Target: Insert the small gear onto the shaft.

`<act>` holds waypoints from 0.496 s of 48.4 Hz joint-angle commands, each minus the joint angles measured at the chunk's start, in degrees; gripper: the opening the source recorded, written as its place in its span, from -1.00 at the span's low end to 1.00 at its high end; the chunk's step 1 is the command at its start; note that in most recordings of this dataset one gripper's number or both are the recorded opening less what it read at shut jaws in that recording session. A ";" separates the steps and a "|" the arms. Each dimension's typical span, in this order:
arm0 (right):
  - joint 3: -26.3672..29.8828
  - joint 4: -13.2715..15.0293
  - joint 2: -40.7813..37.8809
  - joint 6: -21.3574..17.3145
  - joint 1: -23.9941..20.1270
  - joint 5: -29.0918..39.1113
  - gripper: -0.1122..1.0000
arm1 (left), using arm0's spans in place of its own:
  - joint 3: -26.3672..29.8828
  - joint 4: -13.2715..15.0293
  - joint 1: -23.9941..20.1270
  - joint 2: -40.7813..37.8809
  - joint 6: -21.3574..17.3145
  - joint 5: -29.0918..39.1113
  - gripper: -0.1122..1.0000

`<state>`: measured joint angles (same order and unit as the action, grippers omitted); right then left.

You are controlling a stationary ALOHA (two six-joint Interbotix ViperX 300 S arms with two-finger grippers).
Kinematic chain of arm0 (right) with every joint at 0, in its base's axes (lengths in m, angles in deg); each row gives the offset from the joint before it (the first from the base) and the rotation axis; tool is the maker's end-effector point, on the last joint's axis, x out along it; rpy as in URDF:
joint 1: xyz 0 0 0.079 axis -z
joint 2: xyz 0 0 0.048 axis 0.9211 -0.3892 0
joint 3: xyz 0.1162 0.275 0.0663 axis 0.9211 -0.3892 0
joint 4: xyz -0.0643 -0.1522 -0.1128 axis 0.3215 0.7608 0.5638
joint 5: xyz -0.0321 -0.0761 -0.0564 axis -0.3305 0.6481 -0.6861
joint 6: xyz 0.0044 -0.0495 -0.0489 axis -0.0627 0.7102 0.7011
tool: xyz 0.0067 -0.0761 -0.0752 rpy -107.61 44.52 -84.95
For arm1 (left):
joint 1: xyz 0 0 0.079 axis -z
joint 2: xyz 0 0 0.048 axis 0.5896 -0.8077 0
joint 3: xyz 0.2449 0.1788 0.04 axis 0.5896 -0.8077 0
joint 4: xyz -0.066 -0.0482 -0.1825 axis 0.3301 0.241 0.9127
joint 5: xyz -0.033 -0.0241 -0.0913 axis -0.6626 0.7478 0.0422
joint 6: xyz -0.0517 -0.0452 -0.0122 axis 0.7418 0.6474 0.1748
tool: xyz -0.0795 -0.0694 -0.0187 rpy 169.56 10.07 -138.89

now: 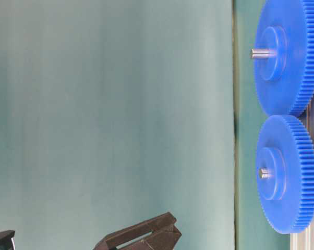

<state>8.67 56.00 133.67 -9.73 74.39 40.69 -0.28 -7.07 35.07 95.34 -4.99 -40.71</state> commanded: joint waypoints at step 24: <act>0.35 0.09 -0.35 -0.53 0.09 -0.53 -0.38 | 0.70 -0.09 0.18 0.70 -0.09 -0.26 0.61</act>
